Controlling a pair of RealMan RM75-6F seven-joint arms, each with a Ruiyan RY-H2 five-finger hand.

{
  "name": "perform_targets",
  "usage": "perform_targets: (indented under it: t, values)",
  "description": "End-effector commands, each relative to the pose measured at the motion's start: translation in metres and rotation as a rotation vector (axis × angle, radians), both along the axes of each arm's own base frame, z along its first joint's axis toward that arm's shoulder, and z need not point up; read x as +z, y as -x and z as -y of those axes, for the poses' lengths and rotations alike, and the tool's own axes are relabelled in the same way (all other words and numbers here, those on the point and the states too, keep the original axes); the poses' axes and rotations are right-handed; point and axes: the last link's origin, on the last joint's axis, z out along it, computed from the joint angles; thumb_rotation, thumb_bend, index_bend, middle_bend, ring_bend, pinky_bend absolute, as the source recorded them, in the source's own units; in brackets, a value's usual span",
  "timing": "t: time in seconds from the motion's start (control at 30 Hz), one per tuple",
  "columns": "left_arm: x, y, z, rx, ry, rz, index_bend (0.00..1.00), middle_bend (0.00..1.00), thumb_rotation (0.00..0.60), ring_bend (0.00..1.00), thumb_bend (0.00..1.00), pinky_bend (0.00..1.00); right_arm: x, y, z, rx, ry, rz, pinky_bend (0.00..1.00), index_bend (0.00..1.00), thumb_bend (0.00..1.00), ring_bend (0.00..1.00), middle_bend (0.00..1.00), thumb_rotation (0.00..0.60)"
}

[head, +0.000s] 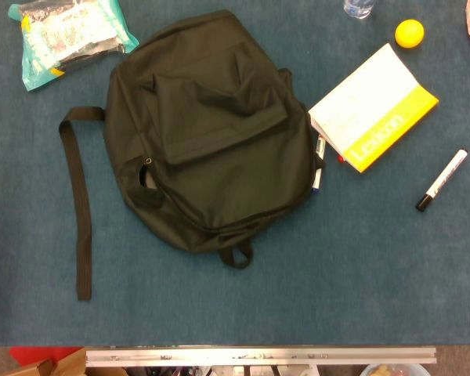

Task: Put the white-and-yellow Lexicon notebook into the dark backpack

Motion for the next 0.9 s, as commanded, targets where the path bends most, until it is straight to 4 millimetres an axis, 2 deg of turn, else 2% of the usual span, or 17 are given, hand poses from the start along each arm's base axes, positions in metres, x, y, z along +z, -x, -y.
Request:
perform_targets:
  t: [0.03,0.17,0.4,0.63,0.9]
  values:
    - [-0.001,0.001,0.0,0.004,0.005,-0.001,0.26,0.19,0.6,0.1,0.1,0.08,-0.001,-0.001,0.001,0.002,-0.006,-0.003,0.26,0.35,0.0,0.25,0.37,0.6]
    - [-0.001,0.002,0.001,0.004,0.003,0.002,0.26,0.19,0.6,0.1,0.1,0.08,-0.001,-0.004,0.008,0.013,-0.019,-0.024,0.26,0.35,0.0,0.25,0.37,0.6]
    - [-0.003,0.004,0.001,0.006,0.005,0.009,0.26,0.19,0.6,0.1,0.1,0.08,-0.01,-0.006,0.046,0.023,-0.104,-0.146,0.27,0.35,0.08,0.25,0.37,0.6]
    - [-0.001,0.008,0.005,0.025,-0.004,0.023,0.26,0.19,0.6,0.1,0.1,0.08,-0.039,0.003,0.099,-0.005,-0.182,-0.285,0.28,0.35,0.12,0.25,0.37,0.6]
    - [0.005,0.012,0.01,0.05,-0.016,0.037,0.26,0.19,0.6,0.1,0.1,0.08,-0.075,0.006,0.141,-0.006,-0.212,-0.363,0.28,0.35,0.12,0.25,0.37,0.6]
